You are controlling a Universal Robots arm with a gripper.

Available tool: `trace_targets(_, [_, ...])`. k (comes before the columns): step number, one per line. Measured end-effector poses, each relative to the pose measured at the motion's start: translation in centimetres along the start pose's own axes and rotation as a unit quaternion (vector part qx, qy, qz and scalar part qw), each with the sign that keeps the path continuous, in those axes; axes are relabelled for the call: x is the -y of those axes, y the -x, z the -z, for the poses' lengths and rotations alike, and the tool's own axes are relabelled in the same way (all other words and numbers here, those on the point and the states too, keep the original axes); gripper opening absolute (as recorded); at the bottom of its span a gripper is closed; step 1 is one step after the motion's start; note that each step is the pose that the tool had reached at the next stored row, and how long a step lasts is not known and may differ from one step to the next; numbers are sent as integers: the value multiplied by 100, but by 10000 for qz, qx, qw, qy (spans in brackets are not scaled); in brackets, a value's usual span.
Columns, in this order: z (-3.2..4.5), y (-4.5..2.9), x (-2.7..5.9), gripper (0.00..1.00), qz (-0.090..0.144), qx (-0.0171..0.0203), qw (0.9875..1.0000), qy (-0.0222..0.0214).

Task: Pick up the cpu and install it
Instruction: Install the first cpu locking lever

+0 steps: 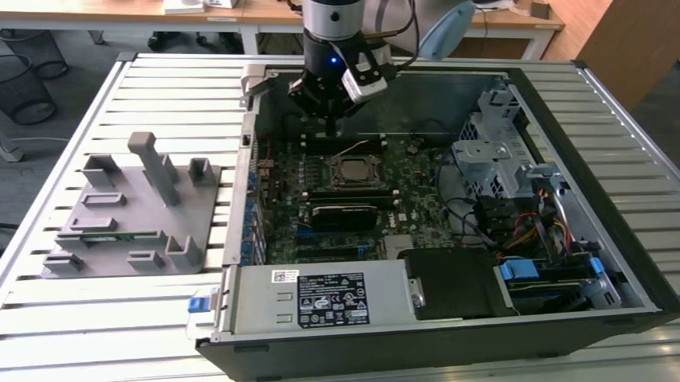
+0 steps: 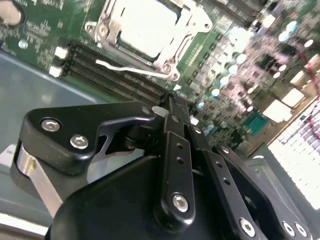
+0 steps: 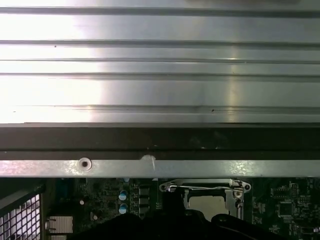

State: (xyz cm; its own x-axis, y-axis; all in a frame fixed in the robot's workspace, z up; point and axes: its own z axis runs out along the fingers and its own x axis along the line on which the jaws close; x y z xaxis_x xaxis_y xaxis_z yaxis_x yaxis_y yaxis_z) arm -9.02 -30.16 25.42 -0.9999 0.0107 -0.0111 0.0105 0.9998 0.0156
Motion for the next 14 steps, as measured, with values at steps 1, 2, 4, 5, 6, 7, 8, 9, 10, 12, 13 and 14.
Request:
trace_targets(1, [-1,1,6,11,-1,0,10000,84])
trace_targets(2, [-3,1,13,11,-1,-1,9999,159])
trace_targets(4, [-7,1,31,11,-2,-2,9997,257])
trace_targets(5, [-10,1,44,11,-3,-2,9996,290])
trace_targets(6, [-11,1,59,11,-3,-2,9996,297])
trace_targets(7, [-12,1,75,11,-3,-2,9996,298])
trace_targets(8, [-14,1,91,11,-3,-3,9996,299])
trace_targets(9, [-17,2,106,11,-3,-3,9995,302])
trace_targets(10, [-24,3,111,11,-3,-2,9995,304])
trace_targets(12, [-33,8,113,11,-2,-2,9995,304])
trace_targets(13, [-37,10,113,11,-2,-3,9995,304])
trace_targets(14, [-42,11,113,11,-3,-2,9995,304])
